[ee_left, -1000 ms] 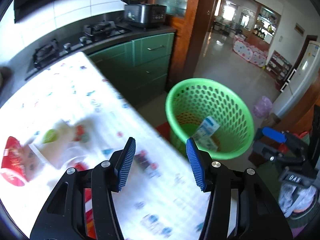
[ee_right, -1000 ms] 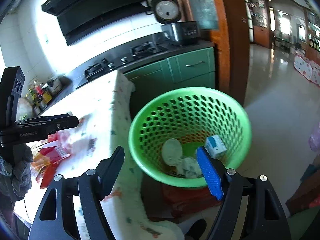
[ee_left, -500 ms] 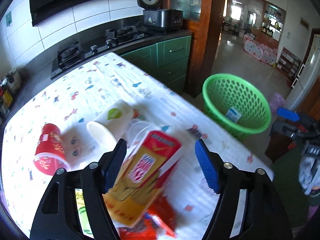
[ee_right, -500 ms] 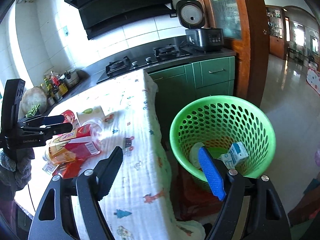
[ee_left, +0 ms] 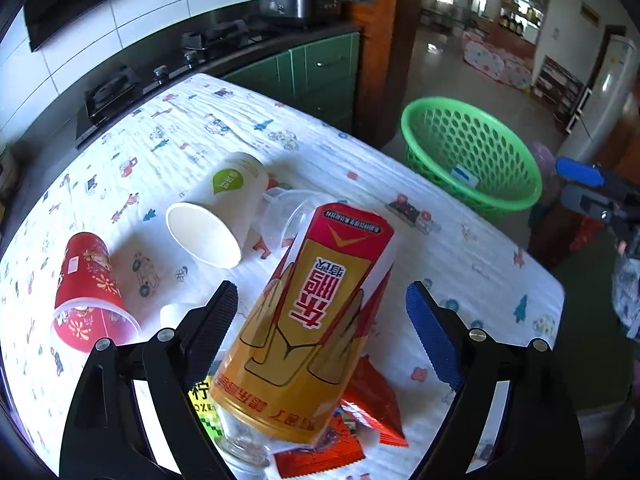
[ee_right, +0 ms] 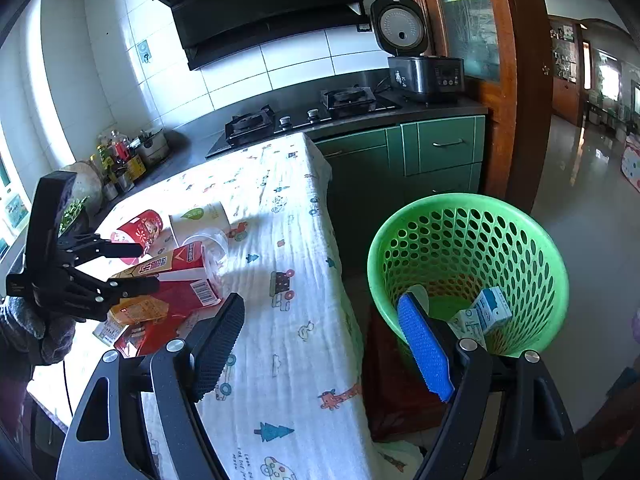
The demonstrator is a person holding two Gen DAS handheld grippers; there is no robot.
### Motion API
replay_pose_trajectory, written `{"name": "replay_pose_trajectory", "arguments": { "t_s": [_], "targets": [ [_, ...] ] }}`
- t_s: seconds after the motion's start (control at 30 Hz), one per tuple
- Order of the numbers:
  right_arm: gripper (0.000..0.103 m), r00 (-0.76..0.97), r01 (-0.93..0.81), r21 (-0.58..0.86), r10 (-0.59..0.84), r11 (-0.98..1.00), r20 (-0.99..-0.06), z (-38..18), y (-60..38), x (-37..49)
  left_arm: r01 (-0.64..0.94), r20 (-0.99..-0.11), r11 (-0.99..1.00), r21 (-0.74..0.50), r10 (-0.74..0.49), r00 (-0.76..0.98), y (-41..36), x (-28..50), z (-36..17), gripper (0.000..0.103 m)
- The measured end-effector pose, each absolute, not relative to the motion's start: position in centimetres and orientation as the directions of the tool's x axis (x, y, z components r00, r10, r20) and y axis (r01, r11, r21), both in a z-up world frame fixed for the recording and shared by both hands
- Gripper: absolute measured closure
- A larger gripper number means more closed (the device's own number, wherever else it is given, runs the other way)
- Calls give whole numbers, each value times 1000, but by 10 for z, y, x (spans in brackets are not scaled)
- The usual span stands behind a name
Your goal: Collect trash
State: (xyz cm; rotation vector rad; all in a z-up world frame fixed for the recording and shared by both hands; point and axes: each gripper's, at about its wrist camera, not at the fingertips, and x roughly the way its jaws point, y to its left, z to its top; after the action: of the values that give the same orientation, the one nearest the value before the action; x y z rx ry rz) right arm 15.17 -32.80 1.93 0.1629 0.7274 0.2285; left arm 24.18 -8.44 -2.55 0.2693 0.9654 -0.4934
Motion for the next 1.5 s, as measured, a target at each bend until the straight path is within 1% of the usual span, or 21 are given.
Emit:
{"name": "replay_pose_trajectory", "arguments": {
  "t_s": [0.1, 0.17, 0.47, 0.53, 0.57, 0.6, 0.73, 0.9, 1.13, 1.5],
  "targets": [
    [26, 721, -150, 223, 261, 963, -641, 20, -326, 153, 540, -848, 841, 19, -272, 454, -85, 247, -31, 18],
    [26, 719, -150, 222, 260, 963, -644, 19, -325, 154, 559, -857, 829, 8, -283, 432, -84, 250, -33, 18],
    [26, 705, -156, 216, 262, 964, -660, 14, -316, 159, 582, -871, 812, 34, -262, 416, -88, 253, -47, 18],
    [26, 703, -158, 215, 263, 964, -661, 13, -315, 160, 591, -873, 805, 39, -261, 412, -92, 252, -50, 21],
    [26, 701, -158, 215, 263, 964, -663, 13, -314, 160, 595, -873, 802, 42, -260, 412, -93, 252, -50, 26],
    [26, 700, -158, 215, 263, 964, -664, 13, -314, 161, 600, -874, 798, 44, -261, 411, -94, 251, -51, 27],
    [26, 697, -156, 214, 262, 964, -668, 11, -313, 162, 604, -869, 794, 64, -253, 426, -97, 247, -49, 29],
    [26, 698, -164, 213, 266, 963, -665, 13, -310, 161, 584, -854, 810, 57, -263, 448, -94, 241, -43, 30],
    [26, 683, -190, 222, 291, 956, -670, 9, -301, 159, 549, -827, 836, 16, -297, 477, -79, 229, -23, 31],
    [27, 595, -322, 243, 395, 915, -700, -13, -237, 159, 443, -784, 896, -16, -286, 551, -29, 215, 9, 33]
  ]
}}
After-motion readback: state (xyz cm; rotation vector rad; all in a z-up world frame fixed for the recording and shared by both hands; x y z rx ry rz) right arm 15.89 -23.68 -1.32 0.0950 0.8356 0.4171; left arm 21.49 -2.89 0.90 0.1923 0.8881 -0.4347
